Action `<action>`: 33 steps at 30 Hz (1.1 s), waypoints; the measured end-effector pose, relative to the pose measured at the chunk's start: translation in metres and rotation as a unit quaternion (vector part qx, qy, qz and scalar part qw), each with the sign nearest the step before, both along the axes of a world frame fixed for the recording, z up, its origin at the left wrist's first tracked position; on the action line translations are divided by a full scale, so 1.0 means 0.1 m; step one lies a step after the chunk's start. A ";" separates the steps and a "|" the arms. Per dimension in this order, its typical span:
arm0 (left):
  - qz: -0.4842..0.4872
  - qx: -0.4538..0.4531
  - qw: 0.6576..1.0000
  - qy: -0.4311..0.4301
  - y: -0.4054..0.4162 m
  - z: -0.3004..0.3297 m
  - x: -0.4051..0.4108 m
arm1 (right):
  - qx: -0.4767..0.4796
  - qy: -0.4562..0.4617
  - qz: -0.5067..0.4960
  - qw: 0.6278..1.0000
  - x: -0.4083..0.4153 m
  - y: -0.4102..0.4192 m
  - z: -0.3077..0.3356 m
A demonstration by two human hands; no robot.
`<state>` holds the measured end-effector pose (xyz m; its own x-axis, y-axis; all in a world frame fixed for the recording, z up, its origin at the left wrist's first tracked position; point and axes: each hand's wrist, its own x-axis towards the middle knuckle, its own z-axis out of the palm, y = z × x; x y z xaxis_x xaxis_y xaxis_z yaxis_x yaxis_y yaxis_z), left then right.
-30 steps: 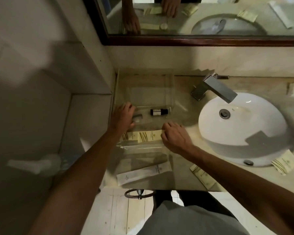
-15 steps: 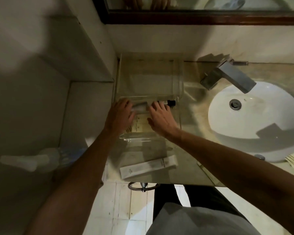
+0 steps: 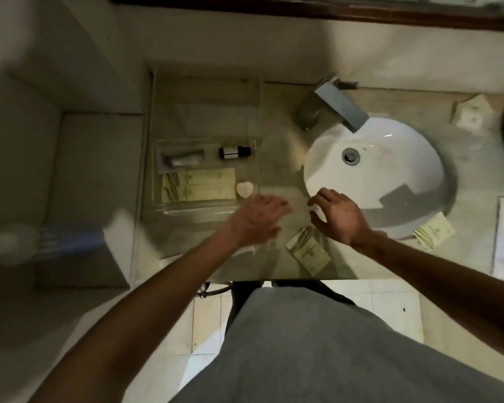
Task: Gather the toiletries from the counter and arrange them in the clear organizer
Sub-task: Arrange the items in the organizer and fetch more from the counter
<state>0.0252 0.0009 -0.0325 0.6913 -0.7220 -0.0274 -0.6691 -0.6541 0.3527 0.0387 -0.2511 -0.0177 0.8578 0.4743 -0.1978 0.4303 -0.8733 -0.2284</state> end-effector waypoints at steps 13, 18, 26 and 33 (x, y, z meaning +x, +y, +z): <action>-0.064 0.078 0.992 0.074 -0.71 -0.18 -0.23 | 0.046 0.194 -0.116 0.973 -0.54 0.10 -0.22; 0.096 0.025 0.993 0.067 0.00 0.31 0.19 | 0.190 0.214 -0.101 0.953 0.03 0.71 0.07; 0.273 0.071 0.957 0.071 1.43 0.51 0.50 | 0.197 0.308 -0.042 0.930 0.75 2.10 0.34; 0.283 0.133 0.948 0.057 1.84 0.15 0.38 | -0.007 -0.043 0.052 0.998 0.76 2.16 0.19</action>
<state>0.0631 0.1850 -0.0178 0.9476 -0.1927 -0.2547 -0.1513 -0.9732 0.1732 0.1143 -0.0356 0.0012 0.8178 0.5600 -0.1323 0.5369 -0.8254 -0.1748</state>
